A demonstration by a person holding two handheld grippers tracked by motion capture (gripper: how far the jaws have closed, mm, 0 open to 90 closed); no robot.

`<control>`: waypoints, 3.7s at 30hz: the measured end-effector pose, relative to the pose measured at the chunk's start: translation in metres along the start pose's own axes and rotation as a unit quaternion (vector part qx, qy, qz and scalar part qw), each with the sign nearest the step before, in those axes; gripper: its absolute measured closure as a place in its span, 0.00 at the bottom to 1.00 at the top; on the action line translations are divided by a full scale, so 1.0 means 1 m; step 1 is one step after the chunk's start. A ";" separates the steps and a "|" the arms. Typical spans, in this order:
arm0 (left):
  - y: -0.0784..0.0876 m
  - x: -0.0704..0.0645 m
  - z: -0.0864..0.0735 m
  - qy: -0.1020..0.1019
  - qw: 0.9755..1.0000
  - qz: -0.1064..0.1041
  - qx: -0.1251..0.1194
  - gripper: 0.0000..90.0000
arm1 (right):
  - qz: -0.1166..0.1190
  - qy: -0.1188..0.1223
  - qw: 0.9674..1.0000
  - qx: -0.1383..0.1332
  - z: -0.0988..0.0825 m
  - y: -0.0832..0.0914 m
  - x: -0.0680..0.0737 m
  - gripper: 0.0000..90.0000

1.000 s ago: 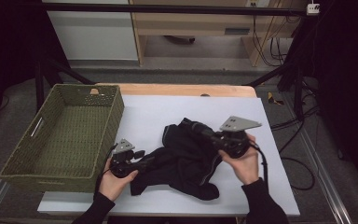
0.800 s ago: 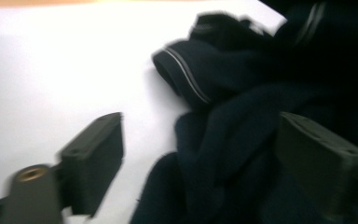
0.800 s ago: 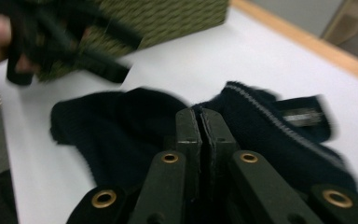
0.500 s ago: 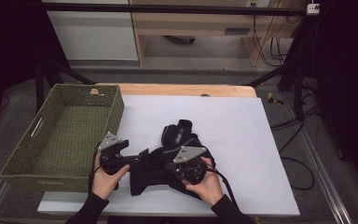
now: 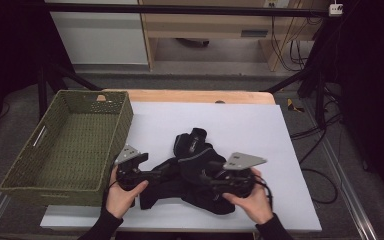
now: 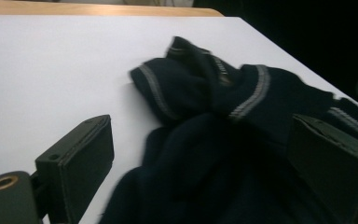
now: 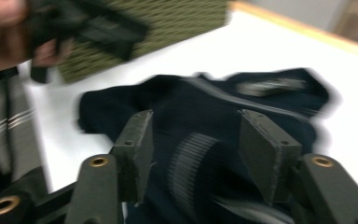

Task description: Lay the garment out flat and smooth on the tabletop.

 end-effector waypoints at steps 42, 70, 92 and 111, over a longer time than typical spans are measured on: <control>0.021 0.021 0.126 -0.037 0.999 -0.007 -0.029 0.94 | -0.041 -0.077 0.996 -0.010 -0.037 0.017 -0.060 0.49; 0.040 0.056 0.187 -0.004 0.997 0.018 -0.069 0.94 | -0.017 -0.071 0.997 0.030 -0.018 -0.012 -0.043 0.97; 0.037 0.040 0.211 0.004 0.994 -0.025 -0.103 0.94 | -0.118 -0.023 0.990 -0.074 0.048 0.113 -0.064 0.97; 0.045 0.034 0.025 0.023 0.999 0.011 0.044 0.92 | 0.042 0.033 0.986 0.159 -0.042 -0.037 0.019 0.96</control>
Point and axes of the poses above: each handheld gripper's, and its own axes: y roughly backward along the jaws, z roughly out of its top, x roughly to its left, the point moved 1 cm from there along -y, roughly forward along the jaws, and after that the axes turned 13 degrees about -y, right-handed, at the moved point
